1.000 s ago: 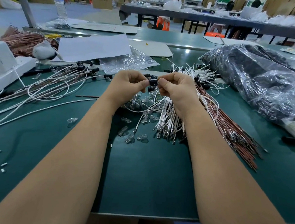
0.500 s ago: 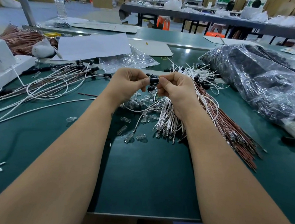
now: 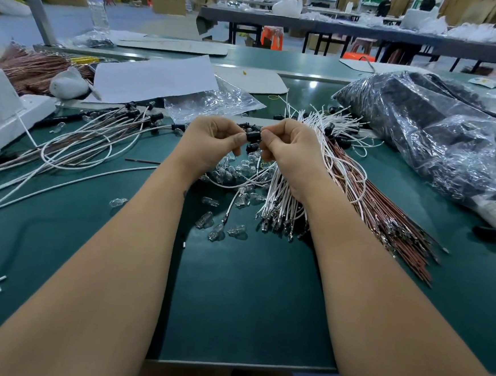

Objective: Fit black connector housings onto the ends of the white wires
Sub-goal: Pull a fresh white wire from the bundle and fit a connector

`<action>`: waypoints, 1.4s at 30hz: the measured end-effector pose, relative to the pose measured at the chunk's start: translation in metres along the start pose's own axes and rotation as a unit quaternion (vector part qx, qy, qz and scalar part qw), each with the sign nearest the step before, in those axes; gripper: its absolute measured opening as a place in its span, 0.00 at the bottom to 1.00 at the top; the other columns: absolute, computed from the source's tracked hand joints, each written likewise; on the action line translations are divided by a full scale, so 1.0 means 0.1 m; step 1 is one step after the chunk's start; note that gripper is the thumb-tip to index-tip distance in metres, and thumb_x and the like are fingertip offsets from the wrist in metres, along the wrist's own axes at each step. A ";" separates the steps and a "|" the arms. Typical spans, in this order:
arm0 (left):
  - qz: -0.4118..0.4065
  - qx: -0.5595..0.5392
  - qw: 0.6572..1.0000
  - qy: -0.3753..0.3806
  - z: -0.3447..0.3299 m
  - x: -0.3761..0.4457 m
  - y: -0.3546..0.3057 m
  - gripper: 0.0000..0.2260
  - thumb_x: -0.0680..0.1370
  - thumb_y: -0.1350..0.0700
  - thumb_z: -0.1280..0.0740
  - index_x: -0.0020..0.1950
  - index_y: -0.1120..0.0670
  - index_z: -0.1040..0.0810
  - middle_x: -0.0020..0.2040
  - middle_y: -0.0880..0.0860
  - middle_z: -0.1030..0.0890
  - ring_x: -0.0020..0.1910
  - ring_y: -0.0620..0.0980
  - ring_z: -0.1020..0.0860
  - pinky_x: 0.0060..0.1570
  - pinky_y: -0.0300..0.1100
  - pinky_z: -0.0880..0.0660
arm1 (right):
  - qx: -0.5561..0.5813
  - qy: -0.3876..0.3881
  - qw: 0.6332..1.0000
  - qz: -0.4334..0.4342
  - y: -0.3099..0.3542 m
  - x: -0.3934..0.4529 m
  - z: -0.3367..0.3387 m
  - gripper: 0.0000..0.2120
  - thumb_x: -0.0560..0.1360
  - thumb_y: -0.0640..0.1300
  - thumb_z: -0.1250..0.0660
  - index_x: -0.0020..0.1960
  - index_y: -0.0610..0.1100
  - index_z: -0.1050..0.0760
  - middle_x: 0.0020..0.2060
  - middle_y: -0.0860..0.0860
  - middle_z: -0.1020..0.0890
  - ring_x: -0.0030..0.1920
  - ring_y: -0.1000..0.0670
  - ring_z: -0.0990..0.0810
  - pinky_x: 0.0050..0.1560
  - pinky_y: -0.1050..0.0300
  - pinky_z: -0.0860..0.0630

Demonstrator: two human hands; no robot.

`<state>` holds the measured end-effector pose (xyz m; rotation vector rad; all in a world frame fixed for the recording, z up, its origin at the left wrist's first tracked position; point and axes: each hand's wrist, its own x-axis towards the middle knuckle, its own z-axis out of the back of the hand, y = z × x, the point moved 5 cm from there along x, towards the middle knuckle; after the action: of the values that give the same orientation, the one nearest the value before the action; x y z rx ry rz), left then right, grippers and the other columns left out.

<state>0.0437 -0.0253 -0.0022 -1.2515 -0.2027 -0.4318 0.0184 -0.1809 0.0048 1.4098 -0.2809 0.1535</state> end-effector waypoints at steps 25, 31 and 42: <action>0.016 0.008 1.000 -0.017 0.00 -0.02 -0.05 0.05 0.77 0.60 0.30 0.44 0.51 0.19 0.34 0.48 0.18 0.31 0.45 0.26 0.29 0.33 0.30 | 0.077 -0.045 0.995 -0.047 0.03 -0.01 0.06 0.09 0.78 0.38 0.35 0.38 0.42 0.26 0.29 0.49 0.23 0.25 0.56 0.28 0.29 0.64 0.28; 0.020 0.008 1.000 -0.015 0.00 -0.03 -0.06 0.02 0.77 0.61 0.31 0.46 0.55 0.19 0.35 0.52 0.19 0.26 0.41 0.30 0.25 0.30 0.35 | 0.078 -0.048 0.994 -0.055 0.01 0.00 0.06 0.10 0.78 0.38 0.34 0.38 0.43 0.26 0.29 0.49 0.23 0.25 0.56 0.27 0.29 0.64 0.28; 0.006 0.035 0.999 -0.021 -0.01 -0.02 -0.06 0.02 0.76 0.62 0.30 0.47 0.58 0.18 0.37 0.58 0.19 0.26 0.41 0.31 0.27 0.31 0.35 | 0.098 -0.050 0.991 -0.070 -0.02 0.01 0.05 0.08 0.77 0.36 0.33 0.39 0.42 0.26 0.30 0.47 0.21 0.26 0.54 0.24 0.30 0.61 0.24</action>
<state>0.0399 -0.0270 0.0018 -1.1927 -0.2441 -0.3851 0.0196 -0.1858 0.0039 1.6303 -0.2530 -0.0045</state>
